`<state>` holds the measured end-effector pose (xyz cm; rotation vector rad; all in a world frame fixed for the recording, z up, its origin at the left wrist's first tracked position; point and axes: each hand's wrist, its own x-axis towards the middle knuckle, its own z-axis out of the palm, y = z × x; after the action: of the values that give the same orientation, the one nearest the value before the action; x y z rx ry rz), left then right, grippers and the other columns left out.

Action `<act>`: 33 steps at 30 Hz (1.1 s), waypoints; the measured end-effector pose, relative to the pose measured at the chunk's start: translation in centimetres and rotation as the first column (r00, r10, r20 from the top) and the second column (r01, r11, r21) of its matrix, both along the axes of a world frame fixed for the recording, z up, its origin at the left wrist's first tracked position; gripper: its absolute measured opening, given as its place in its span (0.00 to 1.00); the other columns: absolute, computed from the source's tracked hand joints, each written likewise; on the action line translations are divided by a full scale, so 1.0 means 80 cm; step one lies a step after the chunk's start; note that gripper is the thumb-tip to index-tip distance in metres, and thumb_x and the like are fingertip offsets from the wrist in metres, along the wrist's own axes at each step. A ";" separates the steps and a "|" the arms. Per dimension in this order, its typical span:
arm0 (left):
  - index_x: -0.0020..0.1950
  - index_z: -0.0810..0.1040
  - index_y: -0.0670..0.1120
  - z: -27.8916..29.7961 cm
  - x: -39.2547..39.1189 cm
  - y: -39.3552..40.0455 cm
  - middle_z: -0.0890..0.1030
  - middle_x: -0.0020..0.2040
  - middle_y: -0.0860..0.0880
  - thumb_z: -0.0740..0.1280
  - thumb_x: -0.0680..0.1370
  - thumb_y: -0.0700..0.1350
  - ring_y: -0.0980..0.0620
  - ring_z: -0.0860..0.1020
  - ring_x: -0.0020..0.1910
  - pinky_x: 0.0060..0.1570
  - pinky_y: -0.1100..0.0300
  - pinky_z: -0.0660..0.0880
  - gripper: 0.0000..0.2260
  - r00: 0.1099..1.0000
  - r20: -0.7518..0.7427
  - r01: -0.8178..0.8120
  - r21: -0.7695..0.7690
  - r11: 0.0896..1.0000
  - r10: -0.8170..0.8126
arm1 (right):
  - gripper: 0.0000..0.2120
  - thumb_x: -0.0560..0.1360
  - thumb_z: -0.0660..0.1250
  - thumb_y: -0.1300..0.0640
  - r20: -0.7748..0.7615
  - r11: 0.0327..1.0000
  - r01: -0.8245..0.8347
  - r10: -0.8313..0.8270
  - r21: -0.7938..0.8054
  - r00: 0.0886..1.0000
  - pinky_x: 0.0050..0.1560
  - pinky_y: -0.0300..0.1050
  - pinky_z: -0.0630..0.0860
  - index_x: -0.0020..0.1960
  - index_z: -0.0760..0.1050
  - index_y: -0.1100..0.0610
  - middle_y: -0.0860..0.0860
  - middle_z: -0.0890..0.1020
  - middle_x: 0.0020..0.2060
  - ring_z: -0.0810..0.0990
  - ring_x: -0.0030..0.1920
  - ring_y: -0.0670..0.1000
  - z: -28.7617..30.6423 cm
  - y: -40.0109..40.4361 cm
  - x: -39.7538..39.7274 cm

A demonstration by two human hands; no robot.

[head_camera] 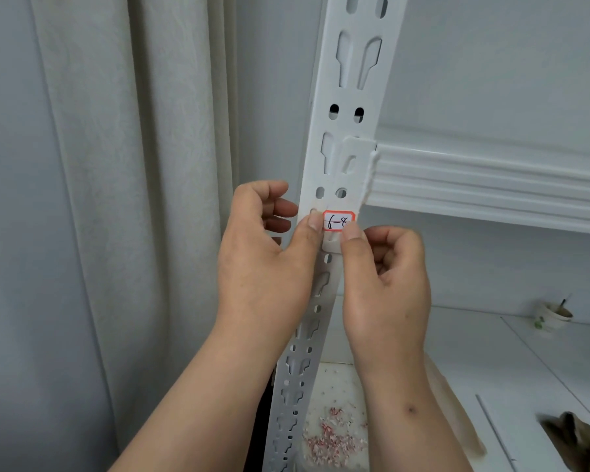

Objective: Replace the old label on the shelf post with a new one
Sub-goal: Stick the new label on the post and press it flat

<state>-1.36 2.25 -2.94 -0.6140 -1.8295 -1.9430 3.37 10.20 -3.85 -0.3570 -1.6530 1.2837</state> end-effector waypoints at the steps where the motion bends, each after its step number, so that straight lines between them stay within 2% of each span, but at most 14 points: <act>1: 0.55 0.71 0.57 0.000 0.000 0.000 0.78 0.46 0.58 0.72 0.74 0.47 0.56 0.78 0.47 0.45 0.68 0.75 0.14 1.000 -0.002 0.004 0.000 1.000 -0.004 | 0.12 0.72 0.67 0.43 0.001 1.000 -0.009 0.009 -0.004 1.000 0.33 0.27 0.70 0.46 0.72 0.51 0.45 0.77 0.35 0.74 0.33 0.39 0.001 -0.001 -0.001; 4: 0.56 0.71 0.56 -0.001 0.000 0.000 0.78 0.48 0.58 0.71 0.76 0.45 0.58 0.78 0.46 0.45 0.69 0.74 0.13 1.000 -0.018 0.017 -0.008 1.000 -0.017 | 0.17 0.69 0.64 0.36 0.004 1.000 -0.017 0.017 -0.003 1.000 0.35 0.28 0.70 0.43 0.73 0.50 0.45 0.78 0.36 0.75 0.35 0.40 0.006 -0.001 -0.006; 8: 0.56 0.72 0.54 -0.001 0.000 0.000 0.79 0.49 0.57 0.69 0.77 0.45 0.60 0.78 0.47 0.46 0.71 0.73 0.11 0.999 -0.011 0.044 0.017 0.999 -0.044 | 0.16 0.71 0.64 0.37 0.012 0.999 -0.025 0.025 -0.033 1.000 0.36 0.29 0.71 0.41 0.74 0.50 0.44 0.79 0.34 0.76 0.34 0.39 0.008 0.003 -0.010; 11: 0.57 0.72 0.54 -0.001 0.000 0.002 0.80 0.50 0.56 0.72 0.75 0.48 0.57 0.79 0.51 0.53 0.63 0.76 0.14 0.999 -0.009 0.044 0.007 0.999 -0.044 | 0.17 0.69 0.65 0.36 0.013 0.996 -0.051 0.052 -0.077 0.999 0.36 0.30 0.72 0.42 0.75 0.50 0.43 0.80 0.34 0.77 0.34 0.38 0.006 0.004 -0.010; 14: 0.59 0.73 0.52 -0.004 -0.003 0.004 0.81 0.54 0.56 0.72 0.75 0.48 0.56 0.80 0.55 0.57 0.56 0.77 0.14 0.997 0.012 0.076 0.003 0.997 -0.076 | 0.20 0.66 0.65 0.34 -0.009 0.988 -0.085 0.084 -0.130 0.996 0.40 0.36 0.73 0.43 0.76 0.50 0.43 0.81 0.35 0.78 0.35 0.39 0.003 0.005 -0.012; 18: 0.60 0.73 0.54 -0.009 -0.007 0.005 0.84 0.54 0.55 0.69 0.73 0.54 0.55 0.80 0.58 0.60 0.50 0.76 0.17 0.987 0.060 0.148 0.042 0.988 -0.150 | 0.15 0.71 0.67 0.39 -0.034 0.979 -0.143 0.140 -0.148 0.990 0.46 0.41 0.75 0.47 0.78 0.49 0.43 0.83 0.40 0.80 0.41 0.41 -0.005 0.007 -0.013; 21: 0.58 0.74 0.56 -0.012 -0.008 0.005 0.85 0.53 0.56 0.68 0.73 0.54 0.54 0.81 0.57 0.60 0.48 0.76 0.14 0.982 0.063 0.176 0.062 0.983 -0.179 | 0.14 0.74 0.66 0.41 -0.035 0.981 -0.159 0.156 -0.112 0.987 0.51 0.44 0.76 0.52 0.79 0.48 0.45 0.84 0.47 0.81 0.48 0.44 -0.010 0.007 -0.014; 25: 0.56 0.75 0.56 -0.015 -0.006 0.005 0.85 0.53 0.56 0.67 0.75 0.50 0.56 0.82 0.56 0.61 0.49 0.76 0.11 0.977 0.054 0.202 0.079 0.976 -0.207 | 0.19 0.73 0.61 0.40 0.006 0.987 -0.156 0.157 -0.040 0.988 0.58 0.45 0.76 0.59 0.78 0.47 0.47 0.81 0.55 0.80 0.54 0.41 -0.017 0.007 -0.013; 29: 0.58 0.76 0.53 -0.015 -0.002 0.004 0.85 0.54 0.55 0.67 0.75 0.50 0.57 0.82 0.56 0.60 0.51 0.76 0.12 0.967 0.078 0.235 0.105 0.966 -0.244 | 0.18 0.74 0.60 0.42 0.015 0.981 -0.184 0.186 -0.063 0.982 0.60 0.48 0.75 0.60 0.77 0.45 0.46 0.80 0.57 0.79 0.55 0.41 -0.021 0.007 -0.010; 33: 0.56 0.77 0.53 -0.008 -0.002 0.008 0.85 0.51 0.54 0.70 0.76 0.51 0.56 0.83 0.51 0.51 0.58 0.78 0.10 0.966 0.104 0.223 0.125 0.967 -0.237 | 0.15 0.73 0.61 0.39 0.007 0.981 -0.166 0.167 -0.104 0.986 0.50 0.43 0.75 0.52 0.80 0.45 0.47 0.82 0.51 0.80 0.46 0.39 -0.011 0.005 -0.013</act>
<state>-1.50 2.86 -3.56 -0.7165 -1.7680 -2.2622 2.33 10.60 -4.76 -0.2960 -1.6611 1.4989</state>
